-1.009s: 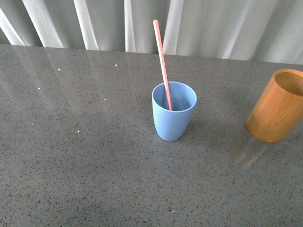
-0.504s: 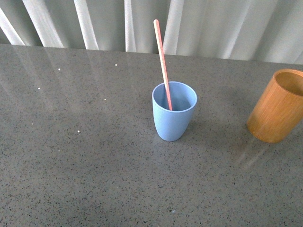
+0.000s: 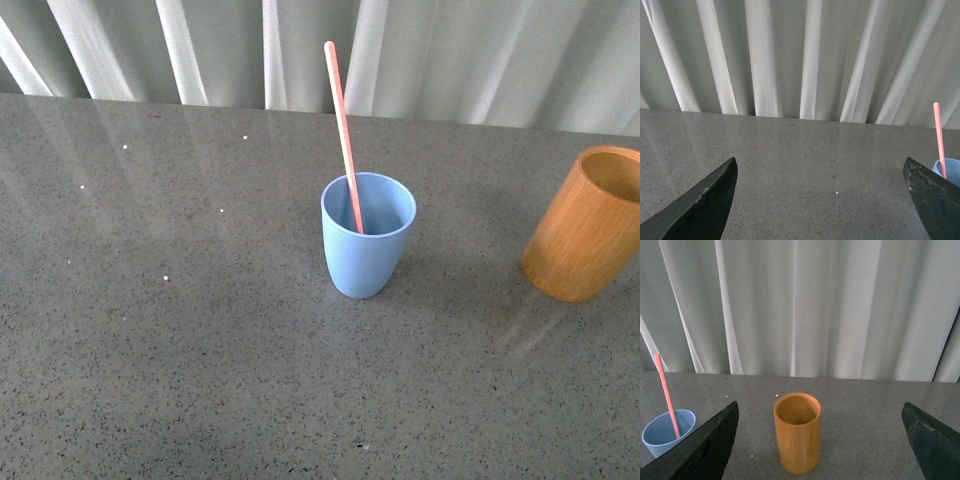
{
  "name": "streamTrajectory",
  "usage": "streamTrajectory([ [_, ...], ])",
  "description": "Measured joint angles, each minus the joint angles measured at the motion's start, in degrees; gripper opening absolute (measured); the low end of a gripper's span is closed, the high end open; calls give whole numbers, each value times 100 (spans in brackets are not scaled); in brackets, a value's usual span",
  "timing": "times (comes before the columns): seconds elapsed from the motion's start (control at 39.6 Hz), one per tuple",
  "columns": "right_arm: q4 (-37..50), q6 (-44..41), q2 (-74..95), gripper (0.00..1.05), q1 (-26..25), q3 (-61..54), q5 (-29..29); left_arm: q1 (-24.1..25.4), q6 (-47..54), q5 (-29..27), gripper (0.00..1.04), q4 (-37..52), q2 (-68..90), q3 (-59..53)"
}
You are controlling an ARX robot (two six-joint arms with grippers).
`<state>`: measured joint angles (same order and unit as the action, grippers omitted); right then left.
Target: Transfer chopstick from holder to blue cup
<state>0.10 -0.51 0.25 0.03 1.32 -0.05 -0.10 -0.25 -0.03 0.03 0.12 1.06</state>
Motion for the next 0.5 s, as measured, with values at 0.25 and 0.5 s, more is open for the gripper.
streamTrajectory([
  [0.25,0,-2,0,95,0,0,-2,0,0,0,98,0,0,0],
  [0.5,0,-2,0,95,0,0,0,0,0,0,98,0,0,0],
])
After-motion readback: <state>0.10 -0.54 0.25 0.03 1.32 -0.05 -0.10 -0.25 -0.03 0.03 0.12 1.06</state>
